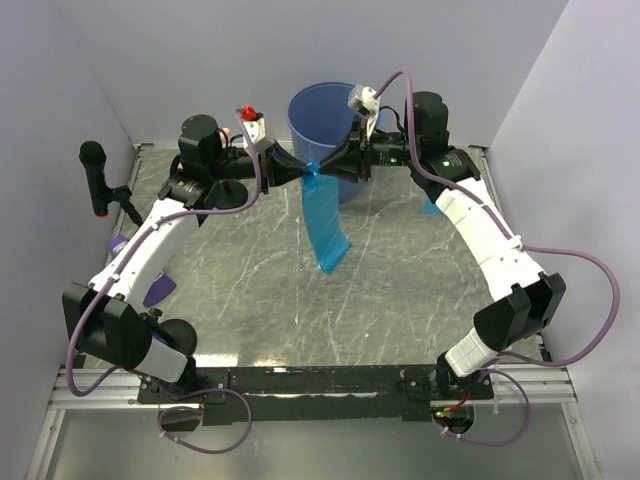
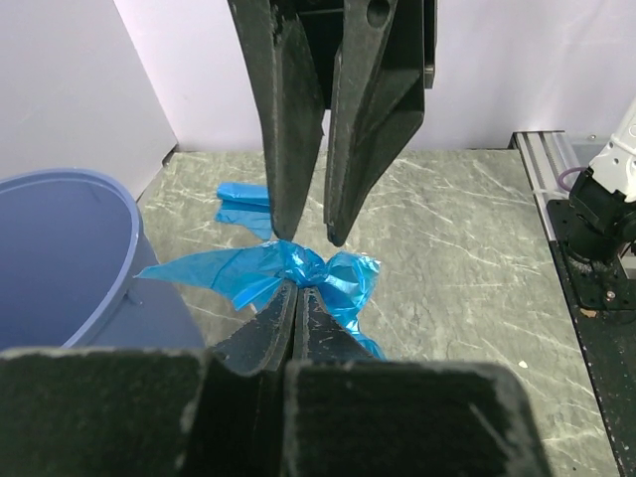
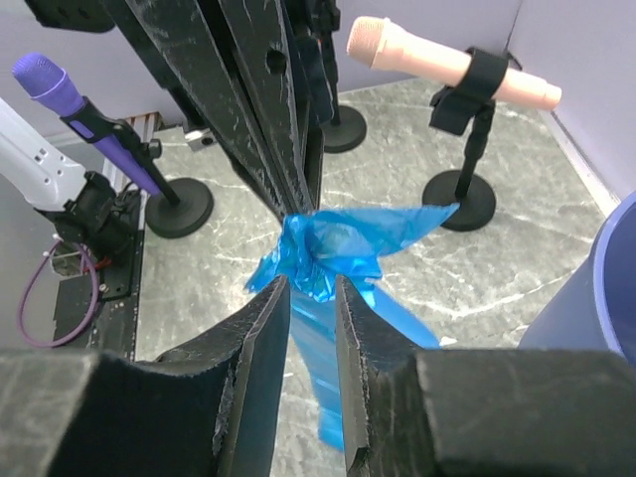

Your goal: Put the trash bags into the trash bin

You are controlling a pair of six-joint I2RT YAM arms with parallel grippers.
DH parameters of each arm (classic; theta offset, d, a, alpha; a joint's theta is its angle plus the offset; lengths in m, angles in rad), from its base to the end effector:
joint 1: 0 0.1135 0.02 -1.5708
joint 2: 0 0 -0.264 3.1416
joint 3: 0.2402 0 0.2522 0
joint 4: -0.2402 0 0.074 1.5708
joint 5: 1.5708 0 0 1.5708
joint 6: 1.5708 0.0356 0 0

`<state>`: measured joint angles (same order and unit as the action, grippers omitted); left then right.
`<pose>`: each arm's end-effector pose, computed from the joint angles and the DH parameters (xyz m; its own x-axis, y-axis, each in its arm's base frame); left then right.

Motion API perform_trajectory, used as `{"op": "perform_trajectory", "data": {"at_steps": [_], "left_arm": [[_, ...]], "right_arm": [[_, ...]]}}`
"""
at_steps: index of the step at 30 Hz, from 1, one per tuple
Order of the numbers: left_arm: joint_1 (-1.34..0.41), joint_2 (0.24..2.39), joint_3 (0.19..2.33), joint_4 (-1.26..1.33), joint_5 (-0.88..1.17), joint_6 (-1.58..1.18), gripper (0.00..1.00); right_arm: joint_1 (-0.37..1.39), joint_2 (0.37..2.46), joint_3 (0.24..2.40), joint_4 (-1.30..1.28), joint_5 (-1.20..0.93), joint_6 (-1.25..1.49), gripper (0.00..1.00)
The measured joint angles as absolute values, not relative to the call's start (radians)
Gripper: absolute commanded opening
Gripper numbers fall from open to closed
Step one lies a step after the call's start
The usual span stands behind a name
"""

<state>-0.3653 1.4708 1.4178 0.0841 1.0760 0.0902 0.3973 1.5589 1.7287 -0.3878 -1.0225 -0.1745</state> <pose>0.2992 -0.1480 0.4259 0.1182 0.0006 -0.9930 0.9846 0.1298 0.1173 0.3004 0.1590 0.4580 -0.0280 -0.1099 -0.9936 -0.9899 0.1413 0.0123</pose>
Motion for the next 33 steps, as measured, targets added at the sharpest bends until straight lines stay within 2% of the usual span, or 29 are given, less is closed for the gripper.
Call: {"op": "perform_trajectory", "data": {"at_steps": [8, 9, 11, 13, 21, 33], "left_arm": [[-0.370, 1.471, 1.418, 0.083, 1.076, 0.094, 0.01], [-0.370, 1.471, 1.418, 0.083, 1.076, 0.093, 0.01], [-0.371, 1.471, 1.418, 0.084, 1.073, 0.093, 0.01], [-0.365, 1.471, 1.418, 0.070, 1.073, 0.090, 0.01], [-0.364, 1.470, 1.394, 0.123, 1.038, 0.014, 0.01], [-0.351, 1.463, 1.389, 0.206, 1.012, -0.054, 0.01]], "right_arm": [[0.425, 1.588, 1.754, -0.354, -1.023, -0.153, 0.32], [0.429, 1.595, 1.757, -0.352, -1.023, -0.152, 0.26], [0.435, 1.608, 1.763, -0.352, -1.026, -0.149, 0.08], [0.435, 1.613, 1.768, -0.353, -1.023, -0.157, 0.02], [0.435, 1.609, 1.767, -0.370, -0.991, -0.210, 0.00], [0.431, 1.534, 1.639, -0.464, -0.934, -0.297, 0.00]]}}
